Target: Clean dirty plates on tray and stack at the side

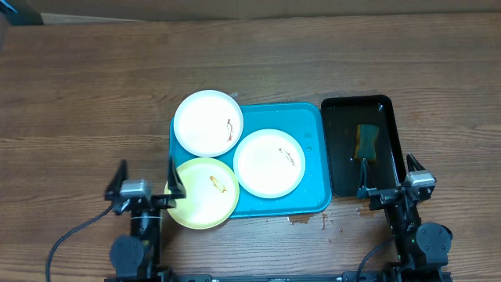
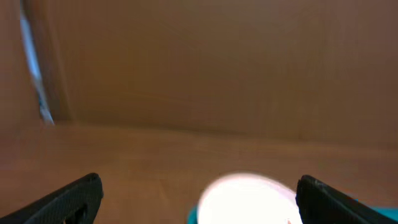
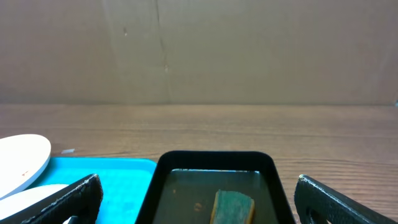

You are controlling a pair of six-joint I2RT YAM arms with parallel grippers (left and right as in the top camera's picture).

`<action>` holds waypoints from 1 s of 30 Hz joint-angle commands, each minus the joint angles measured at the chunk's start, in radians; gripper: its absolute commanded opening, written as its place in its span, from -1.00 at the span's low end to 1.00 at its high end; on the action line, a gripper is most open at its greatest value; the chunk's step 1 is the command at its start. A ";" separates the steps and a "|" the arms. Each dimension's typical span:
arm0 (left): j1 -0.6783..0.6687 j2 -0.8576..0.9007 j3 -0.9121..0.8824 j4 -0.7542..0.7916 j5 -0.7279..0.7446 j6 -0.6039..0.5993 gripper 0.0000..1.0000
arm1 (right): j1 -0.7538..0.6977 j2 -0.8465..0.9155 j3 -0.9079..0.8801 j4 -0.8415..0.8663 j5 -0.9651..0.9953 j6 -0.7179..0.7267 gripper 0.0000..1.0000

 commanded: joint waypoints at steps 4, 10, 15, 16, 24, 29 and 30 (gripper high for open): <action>0.006 -0.006 -0.004 -0.021 -0.103 0.048 1.00 | 0.005 -0.010 -0.010 0.002 0.037 -0.003 1.00; 0.005 -0.004 0.053 0.072 0.122 -0.041 1.00 | 0.004 -0.010 -0.010 0.022 0.016 -0.008 1.00; 0.005 0.104 0.334 -0.160 0.133 -0.124 1.00 | 0.003 -0.010 0.009 0.087 -0.077 -0.007 1.00; 0.005 0.151 0.407 -0.209 0.148 -0.110 0.99 | 0.003 -0.010 0.027 0.073 -0.095 -0.006 1.00; 0.004 0.753 1.146 -0.840 0.410 -0.007 0.99 | 0.003 0.191 0.376 -0.108 -0.170 -0.003 0.99; 0.004 1.117 1.519 -1.252 0.539 -0.010 1.00 | 0.003 0.587 0.792 -0.402 -0.192 -0.008 1.00; 0.004 1.171 1.559 -1.305 0.568 -0.008 0.99 | 0.003 0.678 0.883 -0.475 -0.209 -0.007 1.00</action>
